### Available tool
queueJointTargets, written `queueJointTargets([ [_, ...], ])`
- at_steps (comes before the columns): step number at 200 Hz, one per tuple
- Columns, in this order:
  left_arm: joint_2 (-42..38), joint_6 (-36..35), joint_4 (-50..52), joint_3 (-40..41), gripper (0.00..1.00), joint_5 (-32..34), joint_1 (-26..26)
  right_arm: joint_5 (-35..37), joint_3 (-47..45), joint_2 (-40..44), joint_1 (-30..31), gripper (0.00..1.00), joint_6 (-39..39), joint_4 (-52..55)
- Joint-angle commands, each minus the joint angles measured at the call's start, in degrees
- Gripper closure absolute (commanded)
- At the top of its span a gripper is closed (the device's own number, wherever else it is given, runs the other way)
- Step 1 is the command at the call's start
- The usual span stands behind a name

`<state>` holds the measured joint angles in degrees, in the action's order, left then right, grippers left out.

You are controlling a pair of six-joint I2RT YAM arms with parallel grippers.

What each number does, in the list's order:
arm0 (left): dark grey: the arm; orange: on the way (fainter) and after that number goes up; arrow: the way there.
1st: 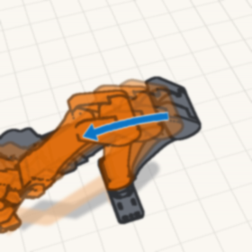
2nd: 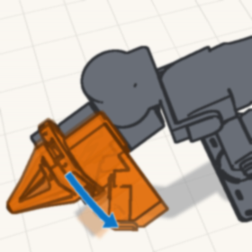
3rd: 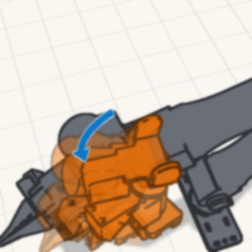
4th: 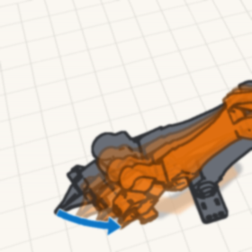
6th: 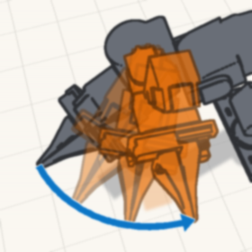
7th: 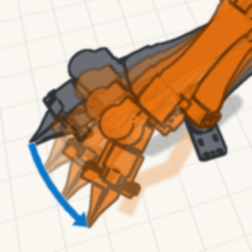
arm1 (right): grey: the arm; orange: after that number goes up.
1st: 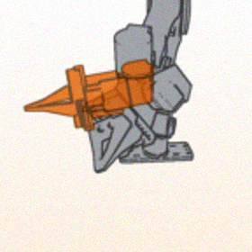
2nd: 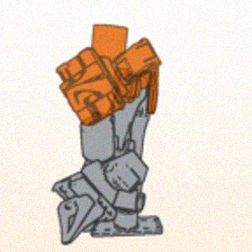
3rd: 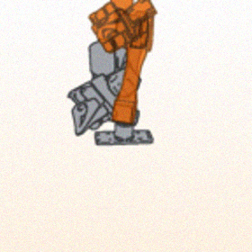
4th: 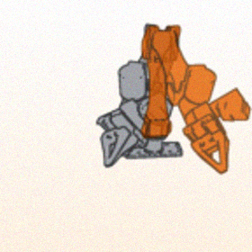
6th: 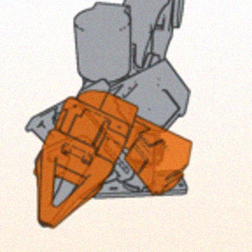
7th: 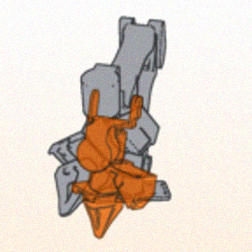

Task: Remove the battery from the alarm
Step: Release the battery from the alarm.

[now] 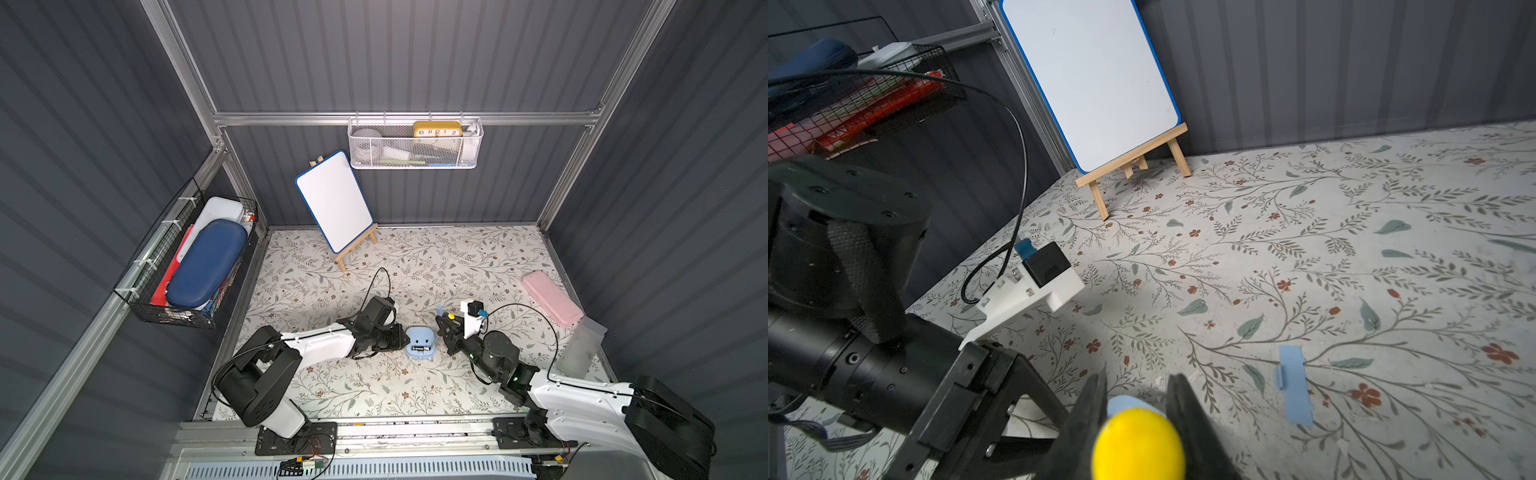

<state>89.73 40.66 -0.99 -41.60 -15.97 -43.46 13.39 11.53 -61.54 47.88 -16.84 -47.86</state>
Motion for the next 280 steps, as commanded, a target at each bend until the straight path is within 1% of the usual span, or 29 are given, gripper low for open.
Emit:
queueJointTargets([
  [1, -0.3, 0.4, 2.0, 0.2, 0.83, 1.1, 0.3, 1.8, 2.4, 1.2, 0.9, 1.00, 1.8, 2.1],
  [27, -0.9, 0.7, 0.9, 1.3, 0.90, 0.8, 0.3, 2.8, 3.8, 0.7, 2.5, 1.00, 2.8, 4.6],
  [48, -1.0, 0.8, 0.1, 1.6, 0.96, 2.2, 0.3, 6.1, 4.2, 0.0, 5.0, 1.00, 3.6, 5.5],
  [70, -1.2, 1.2, -0.3, 2.4, 0.98, 2.2, 0.2, 9.8, 4.0, 1.0, 6.0, 1.00, 4.5, 6.8],
  [97, -2.1, 2.2, -0.9, 3.6, 1.00, 2.2, 0.2, 10.4, 3.8, 1.7, 6.0, 1.00, 5.5, 6.8],
  [108, -2.2, 2.8, -1.4, 3.9, 1.00, 1.7, 0.2, 11.2, 3.5, 1.9, 6.0, 1.00, 5.4, 6.5],
  [127, -2.3, 3.9, -2.6, 4.7, 1.00, 0.9, 0.0, 10.4, 3.0, 0.6, 5.9, 1.00, 5.6, 4.7],
  [142, -2.2, 4.3, -3.0, 4.9, 1.00, 0.9, -0.1, 9.7, 2.4, -0.6, 5.9, 1.00, 4.6, 2.3],
  [181, -3.1, 5.2, -2.4, 4.8, 1.00, 1.6, -0.2, 10.3, 2.1, -2.6, 6.0, 1.00, 3.6, 0.4],
  [202, -2.9, 6.3, -3.3, 5.2, 1.00, 1.5, -0.7, 12.4, 3.8, -1.0, 7.1, 1.00, 3.5, 5.3],
  [218, -2.3, 7.4, -4.2, 5.2, 1.00, 1.6, -2.1, 15.2, 4.8, -0.4, 8.8, 1.00, 4.2, 8.2],
  [239, -0.9, 8.5, -4.9, 4.5, 1.00, 1.9, -4.0, 17.2, 2.9, -1.9, 9.0, 1.00, 2.2, 6.5],
  [248, -0.5, 8.7, -5.1, 4.3, 1.00, 1.9, -4.7, 17.0, 1.8, -2.3, 9.0, 1.00, 1.6, 4.6],
  [280, -0.9, 9.3, -5.1, 4.3, 1.00, 2.1, -5.4, 18.0, 0.5, -3.9, 9.0, 1.00, 0.2, 1.8],
])
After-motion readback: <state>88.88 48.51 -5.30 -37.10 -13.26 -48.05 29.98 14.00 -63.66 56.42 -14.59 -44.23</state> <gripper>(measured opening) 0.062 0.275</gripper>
